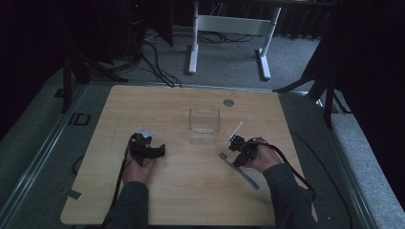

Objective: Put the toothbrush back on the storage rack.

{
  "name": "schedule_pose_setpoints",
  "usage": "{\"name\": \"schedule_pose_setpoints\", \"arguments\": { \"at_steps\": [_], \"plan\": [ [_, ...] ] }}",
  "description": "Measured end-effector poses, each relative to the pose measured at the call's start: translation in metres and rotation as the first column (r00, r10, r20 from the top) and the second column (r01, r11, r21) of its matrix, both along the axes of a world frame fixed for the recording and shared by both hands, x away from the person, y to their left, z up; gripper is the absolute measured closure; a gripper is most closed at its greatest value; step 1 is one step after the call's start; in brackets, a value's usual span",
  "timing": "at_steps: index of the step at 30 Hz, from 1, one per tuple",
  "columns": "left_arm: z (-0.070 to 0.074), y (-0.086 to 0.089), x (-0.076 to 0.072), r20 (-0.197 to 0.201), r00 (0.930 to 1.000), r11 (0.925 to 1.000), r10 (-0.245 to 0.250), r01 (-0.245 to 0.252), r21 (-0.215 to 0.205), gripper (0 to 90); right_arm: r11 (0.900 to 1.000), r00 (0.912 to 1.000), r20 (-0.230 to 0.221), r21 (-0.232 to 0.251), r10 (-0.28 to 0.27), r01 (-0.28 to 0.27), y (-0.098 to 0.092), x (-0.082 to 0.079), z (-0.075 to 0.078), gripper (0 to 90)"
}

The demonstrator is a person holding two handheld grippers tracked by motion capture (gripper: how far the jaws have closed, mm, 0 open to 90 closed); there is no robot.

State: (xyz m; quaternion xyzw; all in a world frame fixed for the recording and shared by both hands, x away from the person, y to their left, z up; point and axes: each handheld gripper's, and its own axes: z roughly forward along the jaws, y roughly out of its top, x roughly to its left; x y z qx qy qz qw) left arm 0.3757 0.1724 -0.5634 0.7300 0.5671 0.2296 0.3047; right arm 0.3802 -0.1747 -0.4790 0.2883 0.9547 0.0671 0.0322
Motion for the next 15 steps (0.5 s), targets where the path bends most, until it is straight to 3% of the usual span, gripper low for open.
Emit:
{"name": "schedule_pose_setpoints", "arguments": {
  "at_steps": [15],
  "plan": [
    [0.0000,0.0000,0.0000,0.000,1.0000,1.0000,0.000,0.000,0.000,11.8,1.000,0.9995,-0.032,-0.016,0.003,-0.003,0.0016,0.0005,-0.0073,70.2]
  ]
}}
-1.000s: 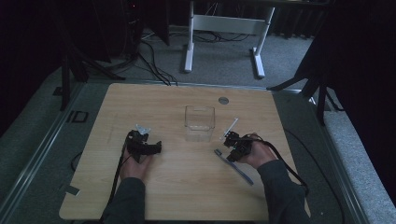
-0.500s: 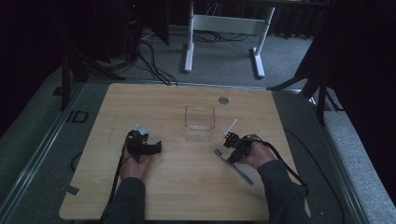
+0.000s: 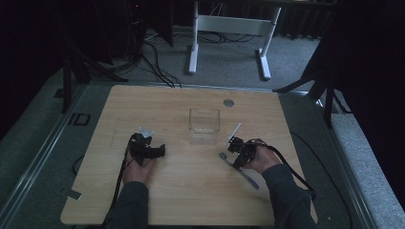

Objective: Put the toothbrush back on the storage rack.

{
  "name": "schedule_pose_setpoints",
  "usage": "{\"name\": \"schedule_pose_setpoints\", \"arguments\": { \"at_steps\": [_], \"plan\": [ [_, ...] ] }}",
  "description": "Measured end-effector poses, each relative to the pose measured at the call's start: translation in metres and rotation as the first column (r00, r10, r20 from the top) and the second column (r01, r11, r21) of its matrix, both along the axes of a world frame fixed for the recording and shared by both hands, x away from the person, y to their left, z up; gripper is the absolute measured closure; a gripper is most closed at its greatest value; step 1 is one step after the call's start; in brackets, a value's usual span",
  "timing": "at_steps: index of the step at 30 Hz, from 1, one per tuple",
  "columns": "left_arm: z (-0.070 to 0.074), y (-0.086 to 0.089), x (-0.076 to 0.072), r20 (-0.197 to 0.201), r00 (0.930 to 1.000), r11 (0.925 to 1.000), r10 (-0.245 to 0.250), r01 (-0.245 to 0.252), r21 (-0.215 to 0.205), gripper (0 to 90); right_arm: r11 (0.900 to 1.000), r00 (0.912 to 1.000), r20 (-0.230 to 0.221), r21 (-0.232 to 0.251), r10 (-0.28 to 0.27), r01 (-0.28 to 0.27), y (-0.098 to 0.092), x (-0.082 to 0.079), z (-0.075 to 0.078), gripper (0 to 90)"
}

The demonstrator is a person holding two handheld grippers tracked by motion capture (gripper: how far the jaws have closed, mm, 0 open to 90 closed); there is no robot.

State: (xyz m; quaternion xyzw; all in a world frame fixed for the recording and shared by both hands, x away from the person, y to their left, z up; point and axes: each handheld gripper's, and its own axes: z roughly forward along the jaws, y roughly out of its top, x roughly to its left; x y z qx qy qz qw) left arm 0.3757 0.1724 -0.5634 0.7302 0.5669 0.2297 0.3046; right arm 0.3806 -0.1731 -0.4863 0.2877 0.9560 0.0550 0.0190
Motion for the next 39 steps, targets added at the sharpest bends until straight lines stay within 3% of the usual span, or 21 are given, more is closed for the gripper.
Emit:
{"name": "schedule_pose_setpoints", "arguments": {
  "at_steps": [39],
  "plan": [
    [0.000,0.000,0.000,0.000,1.0000,1.0000,0.000,0.000,0.000,11.8,0.998,0.9991,-0.034,-0.051,-0.026,0.024,0.001,0.005,-0.020,75.2]
  ]
}}
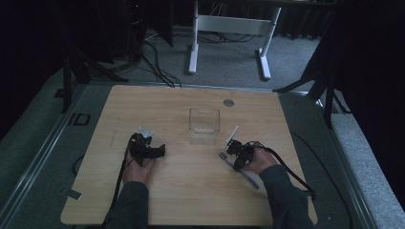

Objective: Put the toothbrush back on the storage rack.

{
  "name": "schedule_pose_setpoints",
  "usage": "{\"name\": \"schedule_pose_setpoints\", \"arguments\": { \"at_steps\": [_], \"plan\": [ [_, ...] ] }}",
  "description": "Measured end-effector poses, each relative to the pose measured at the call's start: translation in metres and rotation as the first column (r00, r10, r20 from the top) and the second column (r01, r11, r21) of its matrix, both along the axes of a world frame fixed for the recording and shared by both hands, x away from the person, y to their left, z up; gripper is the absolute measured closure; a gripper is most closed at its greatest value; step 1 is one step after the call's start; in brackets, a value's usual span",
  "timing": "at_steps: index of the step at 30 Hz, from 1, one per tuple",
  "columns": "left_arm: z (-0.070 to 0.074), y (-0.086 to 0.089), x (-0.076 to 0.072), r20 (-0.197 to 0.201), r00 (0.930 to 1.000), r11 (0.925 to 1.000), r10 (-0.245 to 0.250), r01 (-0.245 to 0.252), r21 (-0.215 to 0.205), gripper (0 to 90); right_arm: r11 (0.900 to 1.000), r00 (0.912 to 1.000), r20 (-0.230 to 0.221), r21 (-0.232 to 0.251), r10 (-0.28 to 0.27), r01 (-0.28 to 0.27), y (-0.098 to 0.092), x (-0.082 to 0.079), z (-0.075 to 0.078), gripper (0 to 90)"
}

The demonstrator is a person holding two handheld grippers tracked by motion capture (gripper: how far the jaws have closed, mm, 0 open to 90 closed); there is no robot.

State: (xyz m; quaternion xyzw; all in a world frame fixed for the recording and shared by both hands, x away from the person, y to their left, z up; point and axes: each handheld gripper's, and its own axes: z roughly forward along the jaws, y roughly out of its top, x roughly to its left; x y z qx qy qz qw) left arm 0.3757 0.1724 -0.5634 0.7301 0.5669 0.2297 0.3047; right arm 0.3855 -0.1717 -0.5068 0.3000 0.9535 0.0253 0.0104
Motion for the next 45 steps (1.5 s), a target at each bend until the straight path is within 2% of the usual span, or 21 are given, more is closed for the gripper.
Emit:
{"name": "schedule_pose_setpoints", "arguments": {
  "at_steps": [17,28,37,45],
  "plan": [
    [0.0000,0.0000,0.0000,0.000,1.0000,1.0000,0.000,0.000,0.000,11.8,1.000,0.9997,-0.020,-0.010,-0.011,0.011,-0.0006,0.0030,-0.0063,78.6],
    [0.0000,0.0000,0.0001,0.000,1.0000,1.0000,0.000,0.000,0.000,11.8,1.000,0.9998,-0.019,-0.016,0.002,-0.002,0.0005,0.0022,-0.0096,80.0],
    [0.0000,-0.0001,0.0001,0.000,1.0000,1.0000,0.000,0.000,0.000,11.8,1.000,1.0000,-0.004,-0.024,0.008,-0.008,0.0011,0.0014,-0.0093,81.3],
    [0.0000,-0.0001,0.0001,0.000,1.0000,1.0000,0.000,0.000,0.000,11.8,1.000,0.9996,0.027,-0.001,0.006,-0.006,-0.0003,-0.0009,-0.0007,81.4]
  ]
}}
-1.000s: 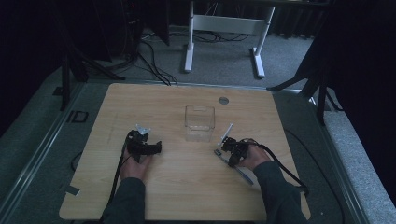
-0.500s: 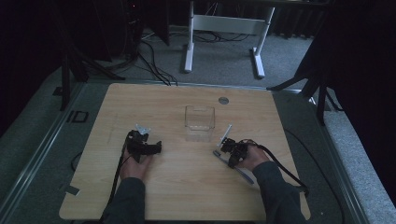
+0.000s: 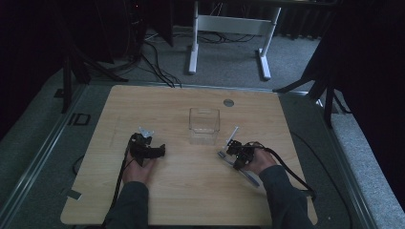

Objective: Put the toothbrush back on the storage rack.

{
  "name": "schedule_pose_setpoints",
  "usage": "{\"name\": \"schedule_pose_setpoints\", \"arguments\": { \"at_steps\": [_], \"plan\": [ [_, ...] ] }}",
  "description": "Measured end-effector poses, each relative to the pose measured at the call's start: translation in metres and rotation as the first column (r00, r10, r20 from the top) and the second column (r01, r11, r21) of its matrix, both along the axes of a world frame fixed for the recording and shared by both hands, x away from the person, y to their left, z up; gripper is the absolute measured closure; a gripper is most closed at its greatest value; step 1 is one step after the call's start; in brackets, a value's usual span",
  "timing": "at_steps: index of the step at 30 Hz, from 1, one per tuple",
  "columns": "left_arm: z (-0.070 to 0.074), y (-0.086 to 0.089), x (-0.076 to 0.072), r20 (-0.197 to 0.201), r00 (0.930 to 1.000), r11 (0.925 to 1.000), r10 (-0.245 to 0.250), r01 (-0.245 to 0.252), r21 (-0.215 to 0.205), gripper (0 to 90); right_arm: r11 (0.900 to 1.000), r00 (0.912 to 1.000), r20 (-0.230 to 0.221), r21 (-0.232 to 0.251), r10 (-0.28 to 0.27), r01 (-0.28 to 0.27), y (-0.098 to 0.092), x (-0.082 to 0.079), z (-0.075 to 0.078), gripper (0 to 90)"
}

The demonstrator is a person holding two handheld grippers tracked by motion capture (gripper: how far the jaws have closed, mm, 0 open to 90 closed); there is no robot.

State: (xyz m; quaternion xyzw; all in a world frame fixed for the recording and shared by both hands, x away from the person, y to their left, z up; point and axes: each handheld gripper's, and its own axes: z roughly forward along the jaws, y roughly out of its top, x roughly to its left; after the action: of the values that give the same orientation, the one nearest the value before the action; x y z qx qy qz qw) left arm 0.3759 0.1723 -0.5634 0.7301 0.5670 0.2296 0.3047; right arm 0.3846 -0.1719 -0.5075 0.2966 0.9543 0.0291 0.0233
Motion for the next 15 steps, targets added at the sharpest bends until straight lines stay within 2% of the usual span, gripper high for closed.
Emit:
{"name": "schedule_pose_setpoints", "arguments": {
  "at_steps": [8,15],
  "plan": [
    [0.000,0.000,0.000,0.000,1.0000,1.0000,0.000,0.000,0.000,11.8,1.000,0.9995,0.032,0.025,0.009,-0.010,0.003,-0.003,0.013,81.5],
    [0.000,0.000,0.000,0.000,1.0000,1.0000,0.000,0.000,0.000,11.8,0.998,0.9981,0.061,0.067,0.000,-0.004,0.000,-0.002,0.026,81.4]
  ]
}}
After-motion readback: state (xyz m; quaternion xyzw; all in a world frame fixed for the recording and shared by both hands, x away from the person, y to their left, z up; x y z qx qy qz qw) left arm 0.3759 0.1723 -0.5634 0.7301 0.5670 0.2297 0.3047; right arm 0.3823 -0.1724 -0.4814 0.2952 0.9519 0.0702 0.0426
